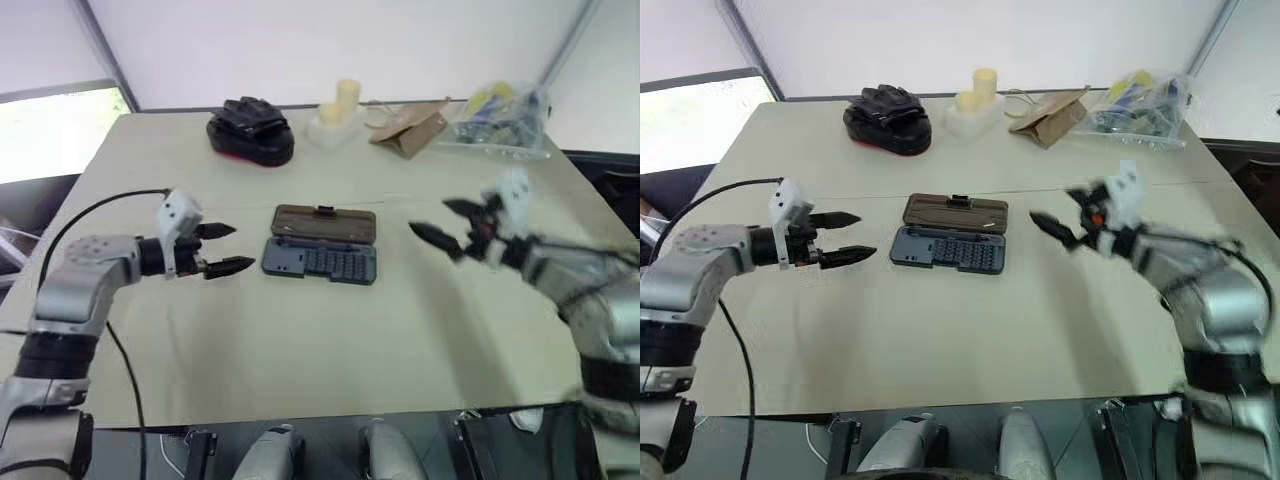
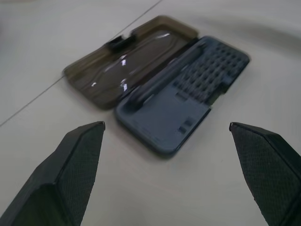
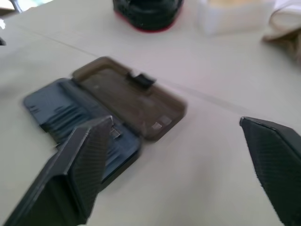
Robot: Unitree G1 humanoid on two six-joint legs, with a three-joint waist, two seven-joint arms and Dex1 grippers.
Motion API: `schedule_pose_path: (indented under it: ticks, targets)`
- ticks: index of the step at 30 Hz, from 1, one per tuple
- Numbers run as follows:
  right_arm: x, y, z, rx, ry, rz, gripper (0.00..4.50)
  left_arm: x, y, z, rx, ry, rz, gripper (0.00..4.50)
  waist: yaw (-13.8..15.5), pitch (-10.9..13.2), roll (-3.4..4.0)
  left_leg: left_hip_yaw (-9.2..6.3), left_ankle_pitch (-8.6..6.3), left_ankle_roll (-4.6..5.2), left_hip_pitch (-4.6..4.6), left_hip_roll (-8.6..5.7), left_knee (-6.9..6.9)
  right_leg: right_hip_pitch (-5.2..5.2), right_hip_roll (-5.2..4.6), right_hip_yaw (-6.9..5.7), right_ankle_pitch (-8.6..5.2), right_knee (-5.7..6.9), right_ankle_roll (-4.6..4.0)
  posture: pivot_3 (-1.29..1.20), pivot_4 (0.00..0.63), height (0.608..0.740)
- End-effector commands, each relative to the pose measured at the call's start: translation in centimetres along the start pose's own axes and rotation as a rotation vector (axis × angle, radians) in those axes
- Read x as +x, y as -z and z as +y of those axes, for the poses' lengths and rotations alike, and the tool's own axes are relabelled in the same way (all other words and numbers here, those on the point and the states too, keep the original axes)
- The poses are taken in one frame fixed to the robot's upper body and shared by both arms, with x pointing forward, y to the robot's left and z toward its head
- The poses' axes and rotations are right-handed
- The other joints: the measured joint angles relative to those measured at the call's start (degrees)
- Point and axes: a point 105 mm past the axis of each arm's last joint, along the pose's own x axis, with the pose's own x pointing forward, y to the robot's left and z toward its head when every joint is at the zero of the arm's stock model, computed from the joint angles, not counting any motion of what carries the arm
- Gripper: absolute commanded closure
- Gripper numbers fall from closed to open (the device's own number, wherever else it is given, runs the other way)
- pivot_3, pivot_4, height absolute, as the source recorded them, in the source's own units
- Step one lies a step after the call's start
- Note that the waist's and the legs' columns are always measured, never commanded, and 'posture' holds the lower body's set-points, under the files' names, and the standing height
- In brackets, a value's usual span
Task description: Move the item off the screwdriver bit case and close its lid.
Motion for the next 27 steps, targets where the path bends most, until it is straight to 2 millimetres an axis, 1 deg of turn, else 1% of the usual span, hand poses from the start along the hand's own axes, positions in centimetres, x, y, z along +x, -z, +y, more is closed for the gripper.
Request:
schedule_pose_path:
  ticks: [1, 3, 5, 6, 8, 12, 15, 17, 19, 20, 22, 23, 25, 27]
  targets:
    - [5.0, 1.3, 0.0, -0.100, 0.018, 0.094, 0.05, 0.2, 0.0, 0.5, 0.021, -0.025, -0.003, 0.08, -1.01, -0.01, -0.01, 0.02, 0.00, 0.00, 0.06, 0.03, -0.06, -0.04, 0.00, 0.01, 0.00, 0.09, 0.00, 0.00, 0.150, 0.740]
    - [7.8, 2.1, 0.8, -0.122, -0.006, 0.146, 0.05, -0.1, 0.3, 0.5, 0.014, -0.042, -0.010, 0.08, -1.53, -0.01, -0.02, -0.04, 0.01, -0.02, -0.01, 0.04, -0.07, -0.21, -0.03, -0.03, 0.00, 0.16, 0.00, 0.00, 0.150, 0.740]
    - [9.5, 3.1, 1.5, -0.135, -0.022, 0.196, 0.05, -0.4, 0.4, 0.3, 0.011, -0.059, -0.013, 0.08, -2.06, -0.01, -0.02, -0.04, 0.01, -0.02, -0.07, 0.00, -0.07, -0.33, -0.10, -0.12, 0.00, 0.27, 0.00, 0.00, 0.150, 0.740]
    - [10.0, 3.8, 1.8, -0.139, -0.031, 0.230, 0.05, -0.8, 0.6, 0.3, 0.009, -0.073, -0.014, 0.08, -2.30, -0.01, -0.02, -0.10, 0.00, -0.01, -0.12, -0.03, -0.05, -0.41, -0.13, -0.16, 0.00, 0.34, 0.00, 0.00, 0.150, 0.740]
    - [10.6, 5.0, 2.1, -0.142, -0.027, 0.280, 0.05, -1.8, 0.9, 0.2, 0.001, -0.112, -0.015, 0.08, -3.03, 0.00, 0.00, -0.11, -0.02, 0.04, -0.17, -0.12, -0.07, -0.45, -0.18, -0.20, 0.01, 0.30, -0.01, 0.00, 0.150, 0.740]
    - [10.9, 5.9, 2.5, -0.111, -0.045, 0.318, 0.05, -3.4, 1.7, -0.1, -0.024, -0.191, -0.016, 0.08, -2.92, 0.00, 0.00, -0.23, -0.03, 0.05, -0.08, -0.14, -0.03, -0.32, -0.17, -0.25, 0.01, 0.28, -0.02, 0.00, 0.150, 0.740]
    - [10.8, 7.1, 3.0, -0.097, -0.073, 0.366, 0.84, -4.5, 2.7, -0.5, -0.053, -0.256, -0.019, 0.00, -2.82, 0.01, 0.03, -0.27, -0.03, 0.05, -0.02, -0.13, -0.10, -0.20, -0.15, -0.26, 0.01, 0.25, -0.02, 0.00, 0.150, 0.740]
    - [10.7, 7.8, 3.8, -0.058, -0.118, 0.395, 1.82, -4.7, 3.0, -0.8, -0.070, -0.285, -0.032, 0.00, -2.57, 0.01, 0.02, -0.28, -0.03, 0.05, 0.00, -0.13, -0.09, -0.10, -0.14, -0.25, 0.01, 0.25, -0.02, 0.00, 0.150, 0.740]
    - [10.7, 8.3, 4.6, -0.023, -0.156, 0.419, 2.92, -4.6, 3.0, -0.9, -0.078, -0.305, -0.042, 0.00, -2.30, 0.00, 0.01, -0.37, -0.03, 0.05, 0.03, -0.16, 0.04, 0.05, -0.12, -0.25, 0.01, 0.25, -0.02, 0.00, 0.150, 0.740]
    - [10.6, 8.5, 4.8, -0.035, -0.168, 0.433, 3.44, -4.5, 3.0, -1.0, -0.079, -0.311, -0.045, 0.00, -2.19, 0.00, 0.01, -0.36, -0.03, 0.05, 0.06, -0.17, 0.08, 0.09, -0.12, -0.25, 0.01, 0.25, -0.02, 0.00, 0.150, 0.740]
    - [10.4, 9.5, 5.3, -0.065, -0.196, 0.476, 4.32, -4.4, 3.1, -1.0, -0.081, -0.324, -0.051, 0.00, -2.11, -0.01, 0.02, -0.36, -0.03, 0.05, 0.07, -0.17, 0.08, 0.09, -0.13, -0.24, 0.01, 0.26, -0.02, 0.00, 0.150, 0.740]
    - [10.3, 10.0, 5.5, -0.078, -0.211, 0.499, 4.42, -4.4, 3.1, -1.0, -0.081, -0.331, -0.055, 0.00, -2.11, -0.04, 0.01, -0.36, -0.03, 0.05, 0.07, -0.17, 0.05, 0.08, -0.13, -0.24, 0.01, 0.27, -0.02, 0.00, 0.150, 0.740]
    - [10.0, 10.9, 5.8, -0.115, -0.231, 0.537, 4.42, -4.3, 3.1, -0.9, -0.081, -0.343, -0.062, 0.00, -2.07, -0.12, -0.05, -0.43, -0.03, 0.04, 0.11, -0.17, 0.03, 0.11, -0.13, -0.24, 0.01, 0.30, -0.02, 0.00, 0.150, 0.740]
    - [9.7, 11.5, 5.5, -0.158, -0.227, 0.562, 4.42, -4.4, 3.1, -0.7, -0.077, -0.358, -0.063, 0.00, -1.99, -0.16, -0.05, -0.45, -0.03, 0.04, 0.13, -0.20, 0.04, 0.15, -0.13, -0.25, 0.01, 0.29, -0.02, 0.00, 0.150, 0.740]
